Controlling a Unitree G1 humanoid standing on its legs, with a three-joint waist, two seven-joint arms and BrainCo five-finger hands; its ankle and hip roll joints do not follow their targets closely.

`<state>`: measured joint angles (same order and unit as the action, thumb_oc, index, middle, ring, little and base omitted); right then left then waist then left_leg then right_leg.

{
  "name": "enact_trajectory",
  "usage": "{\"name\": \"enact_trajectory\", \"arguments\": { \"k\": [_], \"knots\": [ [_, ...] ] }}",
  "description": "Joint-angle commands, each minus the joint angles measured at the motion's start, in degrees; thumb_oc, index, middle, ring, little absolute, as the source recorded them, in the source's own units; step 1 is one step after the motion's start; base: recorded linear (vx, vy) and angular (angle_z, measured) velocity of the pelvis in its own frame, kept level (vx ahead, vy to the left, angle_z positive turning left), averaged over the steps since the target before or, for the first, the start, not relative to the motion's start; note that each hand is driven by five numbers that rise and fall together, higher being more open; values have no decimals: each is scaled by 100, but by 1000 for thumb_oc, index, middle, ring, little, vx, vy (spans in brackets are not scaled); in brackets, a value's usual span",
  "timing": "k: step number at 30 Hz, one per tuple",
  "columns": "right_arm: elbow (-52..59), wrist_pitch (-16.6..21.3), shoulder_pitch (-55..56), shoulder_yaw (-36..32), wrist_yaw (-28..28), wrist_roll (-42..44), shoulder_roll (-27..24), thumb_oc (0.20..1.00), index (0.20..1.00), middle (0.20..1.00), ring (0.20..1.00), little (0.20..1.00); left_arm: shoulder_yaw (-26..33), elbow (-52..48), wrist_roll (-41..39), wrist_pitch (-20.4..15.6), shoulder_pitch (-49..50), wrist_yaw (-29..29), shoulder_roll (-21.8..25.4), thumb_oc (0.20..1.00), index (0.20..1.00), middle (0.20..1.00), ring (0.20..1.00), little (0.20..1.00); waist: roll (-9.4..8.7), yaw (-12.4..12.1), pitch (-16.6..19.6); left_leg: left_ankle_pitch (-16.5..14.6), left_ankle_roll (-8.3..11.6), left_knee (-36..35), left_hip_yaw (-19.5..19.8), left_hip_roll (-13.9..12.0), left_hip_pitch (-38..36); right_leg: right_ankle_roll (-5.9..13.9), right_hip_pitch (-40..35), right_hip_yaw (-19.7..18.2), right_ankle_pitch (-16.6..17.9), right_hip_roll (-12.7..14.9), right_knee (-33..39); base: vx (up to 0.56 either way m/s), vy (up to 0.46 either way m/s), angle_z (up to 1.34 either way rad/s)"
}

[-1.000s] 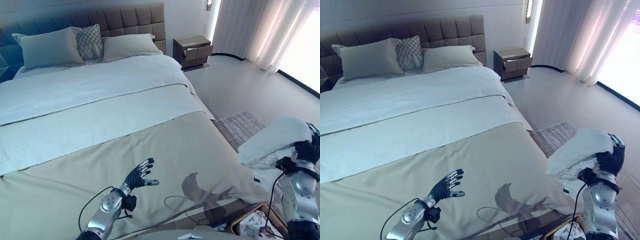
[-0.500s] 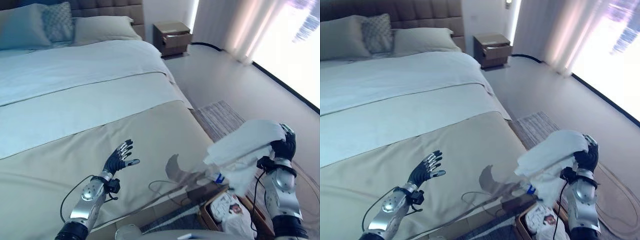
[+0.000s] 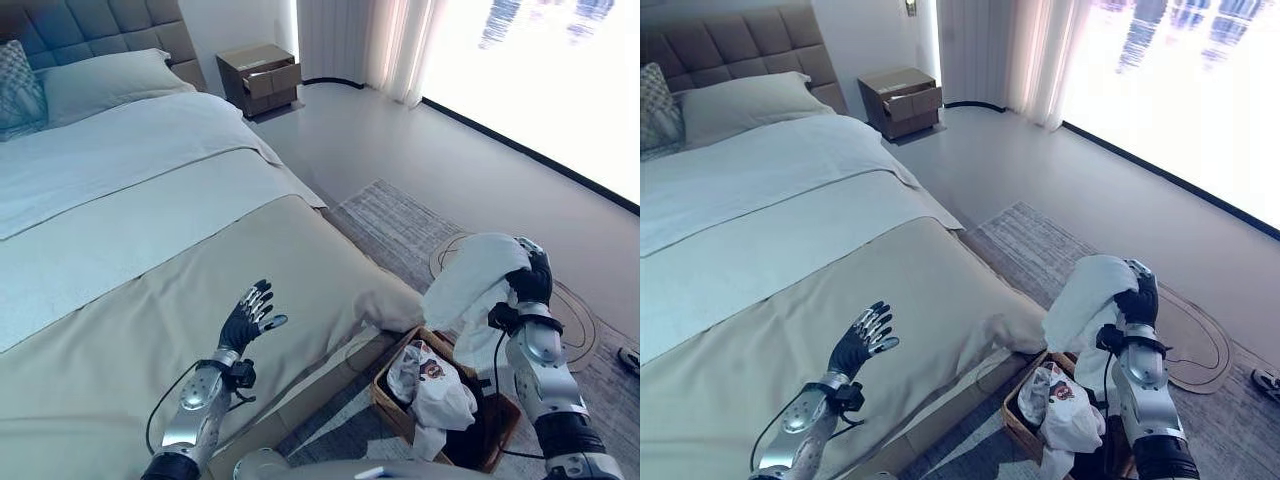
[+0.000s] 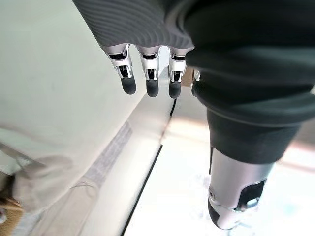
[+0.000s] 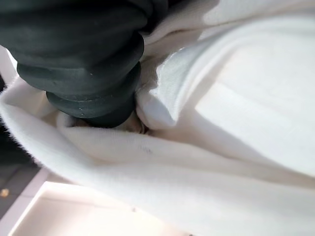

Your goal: Pick up clothes into the bucket

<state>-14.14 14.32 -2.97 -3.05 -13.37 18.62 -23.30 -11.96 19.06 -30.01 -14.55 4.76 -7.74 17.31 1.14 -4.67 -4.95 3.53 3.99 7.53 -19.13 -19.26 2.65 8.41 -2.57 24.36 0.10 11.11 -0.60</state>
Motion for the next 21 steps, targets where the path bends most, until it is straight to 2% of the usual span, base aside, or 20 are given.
{"name": "enact_trajectory", "arguments": {
  "k": [1, 2, 5, 6, 7, 8, 10, 12, 14, 16, 18, 21],
  "knots": [
    [285, 328, -670, -108, 76, -39, -99, 200, 200, 200, 200, 200, 321, -724, -317, -373, -201, 0, 382, 1000, 1000, 1000, 1000, 1000, -369, -406, -424, 363, 416, 514, 2086, 688, 1119, -96, -717, -24, -610, 223, -257, -31, -213, -28],
    [169, 327, -722, -63, 93, -33, -79, 200, 200, 200, 200, 200, 357, -773, -323, -370, -167, -39, 378, 1000, 1000, 1000, 1000, 1000, -414, -450, -457, 90, 391, 722, 2287, 1014, 1206, -112, -735, -48, -572, 220, -222, -1, -214, 10],
    [169, 290, -731, -59, 137, -131, -14, 200, 200, 200, 200, 200, 467, -777, -246, -371, -70, -87, 404, 1000, 1000, 1000, 1000, 1000, -461, -435, -370, -435, 69, 1160, 1741, 1498, 1350, -187, -776, -14, -585, 143, -168, 25, -104, 36],
    [149, 292, -731, -51, 116, -187, 14, 200, 200, 200, 200, 200, 484, -771, -225, -373, -31, -88, 394, 1000, 1000, 1000, 1000, 1000, -443, -454, -265, -437, -19, 908, 1712, 1616, 1243, -167, -711, -42, -603, 126, -184, 98, 59, -14],
    [112, 295, -762, -44, 76, -260, 44, 200, 200, 200, 200, 200, 477, -787, -164, -374, -19, -60, 404, 1000, 1000, 1000, 1000, 1000, -366, -488, -175, -367, -58, 584, 1871, 1719, 1127, -142, -633, -64, -604, 93, -227, 119, 114, -27],
    [55, 302, -792, -16, 97, -311, 58, 200, 200, 200, 200, 200, 457, -744, -92, -392, -26, -33, 395, 1000, 1000, 1000, 1000, 1000, -356, -526, -129, -382, -139, 382, 2121, 1933, 979, -106, -546, -98, -607, 200, -433, 121, 156, -12],
    [-33, 268, -901, 28, 121, -336, 122, 200, 200, 200, 200, 200, 486, -765, -12, -403, -55, 25, 452, 1000, 1000, 1000, 1000, 1000, -302, -435, -68, -479, -315, 155, 2135, 2077, 698, 8, -324, -111, -535, 466, -1144, 116, 178, -7],
    [-154, 211, -1000, 101, 119, -481, 160, 200, 200, 200, 200, 200, 557, -716, 38, -447, -80, 64, 527, 1000, 1000, 1000, 1000, 1000, -313, -336, -160, -642, -537, 199, 2073, 2269, 488, 175, -25, -388, -157, 814, -2049, 86, 162, 0],
    [-138, 190, -1052, 125, 128, -525, 191, 200, 200, 200, 200, 200, 608, -694, 47, -467, -120, 145, 557, 1000, 1000, 1000, 1000, 1000, -236, -203, -300, -610, -673, 242, 2062, 2277, 440, 207, 358, -738, 129, 844, -2642, 11, 110, 0],
    [-90, 172, -1057, 92, 130, -522, 208, 200, 200, 200, 200, 200, 649, -694, 7, -461, -83, 136, 554, 1000, 1000, 1000, 1000, 1000, -166, -180, -325, -631, -701, 169, 2043, 2216, 348, 162, 535, -682, 127, 926, -2708, 61, 8, 3],
    [-80, 178, -1018, 8, 132, -500, 222, 200, 200, 200, 200, 200, 680, -746, 56, -487, -31, 140, 577, 1000, 1000, 1000, 1000, 1000, -134, -157, -316, -637, -624, 2, 2025, 2128, 225, 147, 618, -529, 70, 1047, -2316, 106, -79, -12],
    [-72, 185, -971, -39, 77, -488, 165, 200, 200, 200, 200, 200, 644, -698, 67, -493, -62, 203, 577, 1000, 1000, 1000, 1000, 1000, -153, 10, -393, -647, -469, -176, 2107, 2011, 114, 137, 863, -863, 69, 773, -1259, 101, -200, -22]
  ]
}}
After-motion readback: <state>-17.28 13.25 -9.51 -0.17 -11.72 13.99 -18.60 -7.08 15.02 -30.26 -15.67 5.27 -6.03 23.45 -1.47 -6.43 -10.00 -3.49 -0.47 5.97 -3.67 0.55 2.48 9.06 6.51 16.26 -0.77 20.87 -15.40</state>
